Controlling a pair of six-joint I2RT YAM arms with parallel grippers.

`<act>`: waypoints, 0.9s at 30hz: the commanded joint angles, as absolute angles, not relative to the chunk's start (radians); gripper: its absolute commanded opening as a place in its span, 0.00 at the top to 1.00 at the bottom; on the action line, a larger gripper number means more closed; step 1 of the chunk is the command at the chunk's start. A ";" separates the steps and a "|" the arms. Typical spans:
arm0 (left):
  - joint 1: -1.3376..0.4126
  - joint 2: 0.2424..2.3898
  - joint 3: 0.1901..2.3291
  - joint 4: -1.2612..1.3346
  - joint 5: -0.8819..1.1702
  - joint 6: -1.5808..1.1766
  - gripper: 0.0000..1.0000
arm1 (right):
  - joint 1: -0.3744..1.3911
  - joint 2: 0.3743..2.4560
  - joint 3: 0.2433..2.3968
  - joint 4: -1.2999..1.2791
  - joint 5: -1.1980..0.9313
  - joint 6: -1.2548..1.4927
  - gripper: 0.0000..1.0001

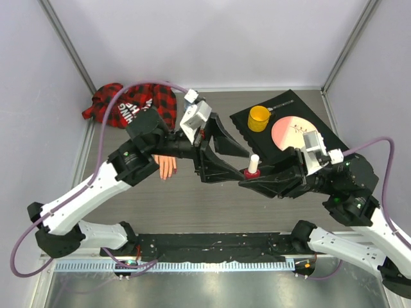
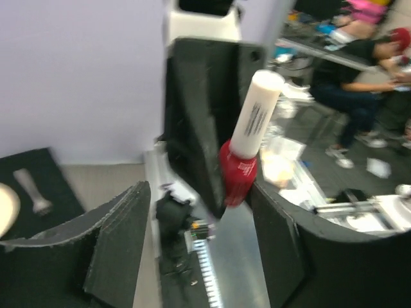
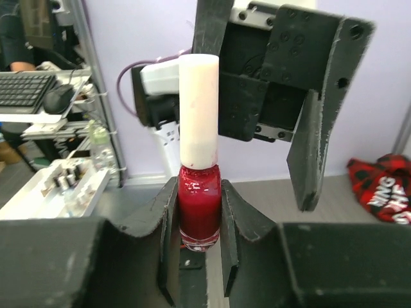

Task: Paint the nails

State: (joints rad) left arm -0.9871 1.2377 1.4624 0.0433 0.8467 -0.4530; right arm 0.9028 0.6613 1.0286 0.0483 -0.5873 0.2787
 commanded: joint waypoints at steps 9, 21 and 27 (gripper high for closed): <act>-0.979 1.097 1.560 -0.272 0.244 -0.227 0.09 | 0.902 0.781 1.184 -0.124 -0.191 0.005 0.99; -0.996 1.215 1.580 -0.137 0.083 -0.250 0.21 | 0.902 0.847 1.204 -0.114 -0.054 -0.038 0.99; -0.997 1.247 1.586 -0.130 0.095 -0.284 0.44 | 0.902 0.842 1.203 -0.109 -0.067 -0.020 0.99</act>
State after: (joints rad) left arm -0.9936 1.2518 1.5566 -0.2146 0.1001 -0.2642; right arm 0.9024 0.8574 1.1561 -0.1612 -0.0826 -0.0212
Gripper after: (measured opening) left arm 0.639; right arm 0.294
